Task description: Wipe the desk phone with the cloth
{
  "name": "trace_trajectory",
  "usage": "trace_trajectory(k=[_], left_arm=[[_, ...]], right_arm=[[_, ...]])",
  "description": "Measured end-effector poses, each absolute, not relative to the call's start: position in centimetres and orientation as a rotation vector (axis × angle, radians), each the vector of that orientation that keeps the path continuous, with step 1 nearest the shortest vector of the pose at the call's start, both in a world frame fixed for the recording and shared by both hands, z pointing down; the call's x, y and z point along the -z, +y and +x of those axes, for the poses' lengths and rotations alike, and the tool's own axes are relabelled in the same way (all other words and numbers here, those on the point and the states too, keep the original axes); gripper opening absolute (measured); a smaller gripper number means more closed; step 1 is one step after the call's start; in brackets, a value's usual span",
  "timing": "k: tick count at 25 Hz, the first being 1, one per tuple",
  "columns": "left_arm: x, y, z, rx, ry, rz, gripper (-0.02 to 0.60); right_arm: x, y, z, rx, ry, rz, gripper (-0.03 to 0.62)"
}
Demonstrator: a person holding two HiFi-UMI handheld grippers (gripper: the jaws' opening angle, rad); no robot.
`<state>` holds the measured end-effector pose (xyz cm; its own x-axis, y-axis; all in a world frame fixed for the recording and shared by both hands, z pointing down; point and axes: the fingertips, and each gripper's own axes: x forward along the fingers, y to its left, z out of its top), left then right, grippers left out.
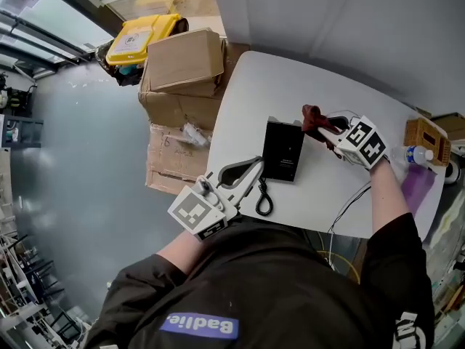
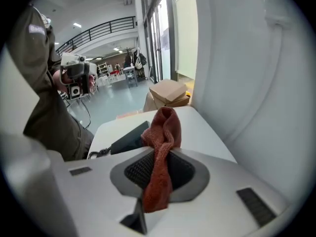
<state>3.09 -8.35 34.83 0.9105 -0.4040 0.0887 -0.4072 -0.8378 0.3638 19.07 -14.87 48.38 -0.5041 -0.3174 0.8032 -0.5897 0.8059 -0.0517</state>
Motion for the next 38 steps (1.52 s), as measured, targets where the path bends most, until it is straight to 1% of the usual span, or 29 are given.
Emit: trace_trajectory(k=[6,14,20,24,28,38], left_arm=[[-33.5,-5.1,0.1,0.017,-0.408,2.766,0.015],[-34.3,-0.1,-4.2,0.018,-0.215,2.793,0.015],[-34.0,3.4,-5.4,-0.003,-0.147,2.796,0.015],[-32.1,4.1,-5.4,0.010,-0.157,2.829,0.015],[-32.2,5.0,-4.7,0.005,-0.189,2.815,0.015],[-31.5,7.5,-2.1,-0.066,-0.192,2.845,0.015]], right_arm=[[-42.8,-9.8,14.0,-0.404,-2.201,0.912,0.071],[-39.4,-0.8,4.8,-0.423,-2.249,1.134,0.071],[-36.9,3.5,-0.3,-0.416,-2.330,1.243,0.071],[-34.5,5.1,-1.6,-0.453,-2.419,1.337,0.071],[-33.1,6.4,-1.9,-0.412,-2.469,1.362,0.071],[-32.0,7.6,0.7,-0.454,-2.577,1.423,0.071]])
